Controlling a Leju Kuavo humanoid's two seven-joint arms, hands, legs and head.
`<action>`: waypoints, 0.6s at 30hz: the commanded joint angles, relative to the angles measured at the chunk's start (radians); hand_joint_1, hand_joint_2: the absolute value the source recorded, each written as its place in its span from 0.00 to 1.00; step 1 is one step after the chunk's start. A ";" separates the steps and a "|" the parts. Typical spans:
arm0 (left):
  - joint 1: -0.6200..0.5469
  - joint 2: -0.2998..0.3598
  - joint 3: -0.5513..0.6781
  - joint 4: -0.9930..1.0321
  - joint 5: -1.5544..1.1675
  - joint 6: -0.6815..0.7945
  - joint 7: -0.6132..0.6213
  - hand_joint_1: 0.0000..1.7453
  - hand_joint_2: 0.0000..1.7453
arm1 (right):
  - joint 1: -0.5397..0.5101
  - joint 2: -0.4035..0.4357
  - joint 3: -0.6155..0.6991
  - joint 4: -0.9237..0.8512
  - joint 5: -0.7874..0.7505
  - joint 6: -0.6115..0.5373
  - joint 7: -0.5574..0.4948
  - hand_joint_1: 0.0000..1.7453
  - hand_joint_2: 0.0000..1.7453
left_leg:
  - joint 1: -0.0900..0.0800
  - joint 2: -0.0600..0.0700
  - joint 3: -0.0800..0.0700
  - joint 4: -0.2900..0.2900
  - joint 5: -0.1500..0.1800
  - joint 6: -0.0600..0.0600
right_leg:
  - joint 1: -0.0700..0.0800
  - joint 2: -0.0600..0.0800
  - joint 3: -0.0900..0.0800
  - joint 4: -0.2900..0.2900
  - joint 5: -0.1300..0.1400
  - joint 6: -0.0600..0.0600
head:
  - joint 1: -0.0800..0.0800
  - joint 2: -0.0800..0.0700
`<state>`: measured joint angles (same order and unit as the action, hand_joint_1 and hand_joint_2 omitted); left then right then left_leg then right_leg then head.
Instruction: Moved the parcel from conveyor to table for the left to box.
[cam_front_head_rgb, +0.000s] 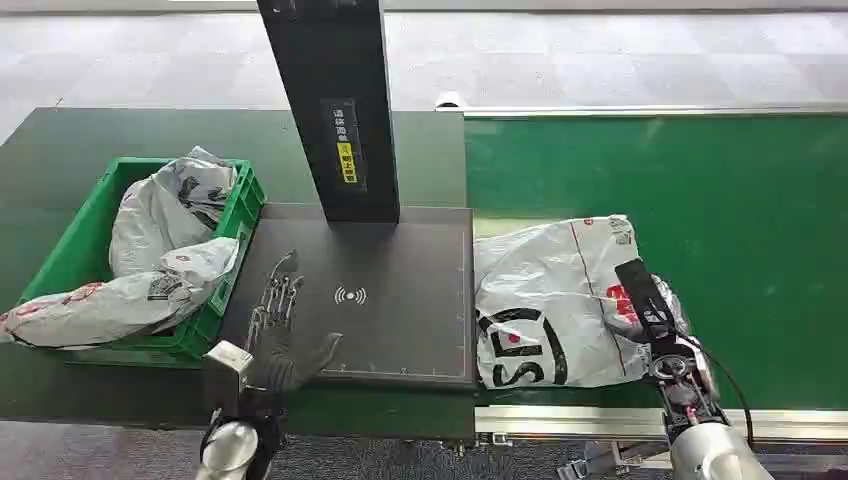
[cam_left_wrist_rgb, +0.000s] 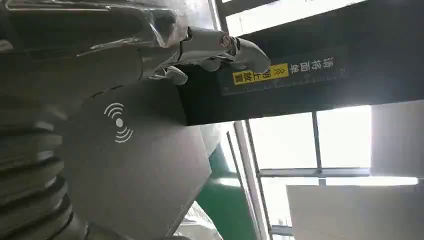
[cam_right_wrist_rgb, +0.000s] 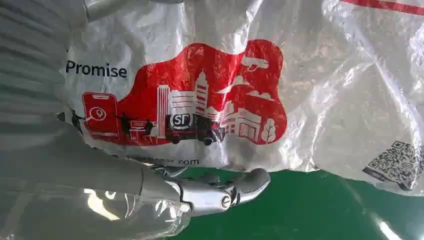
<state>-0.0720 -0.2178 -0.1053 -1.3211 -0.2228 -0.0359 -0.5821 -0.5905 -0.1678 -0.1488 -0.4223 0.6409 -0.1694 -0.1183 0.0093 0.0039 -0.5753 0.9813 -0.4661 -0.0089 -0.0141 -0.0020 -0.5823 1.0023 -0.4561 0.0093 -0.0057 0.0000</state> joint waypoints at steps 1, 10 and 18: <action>-0.006 0.013 0.018 0.023 -0.002 -0.003 0.007 0.00 1.00 | -0.051 -0.007 0.031 0.092 0.011 0.015 0.012 0.00 1.00 | 0.000 0.001 0.001 -0.001 0.000 0.000 | 0.000 0.001 0.001 -0.001 0.000 -0.001 | 0.000 0.000; -0.011 0.024 0.012 0.050 0.001 -0.020 0.010 0.00 1.00 | -0.018 -0.019 0.030 0.132 0.089 0.145 0.152 0.00 1.00 | 0.001 -0.001 0.003 -0.002 0.000 0.000 | 0.001 0.000 0.003 -0.002 0.000 -0.001 | 0.000 0.000; -0.016 0.039 -0.008 0.060 0.002 -0.012 0.015 0.00 1.00 | -0.008 0.006 -0.022 0.111 0.074 0.197 0.106 1.00 1.00 | 0.001 -0.001 0.004 -0.001 0.000 0.000 | 0.001 -0.001 0.005 -0.002 0.000 0.000 | 0.000 0.000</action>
<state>-0.0727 -0.2117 -0.0942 -1.3176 -0.2224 -0.0534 -0.5756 -0.6121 -0.1774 -0.1347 -0.3670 0.7324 0.0076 0.0081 0.0094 0.0040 -0.5723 0.9815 -0.4663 -0.0085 -0.0141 -0.0029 -0.5788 1.0020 -0.4569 0.0099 -0.0057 -0.0004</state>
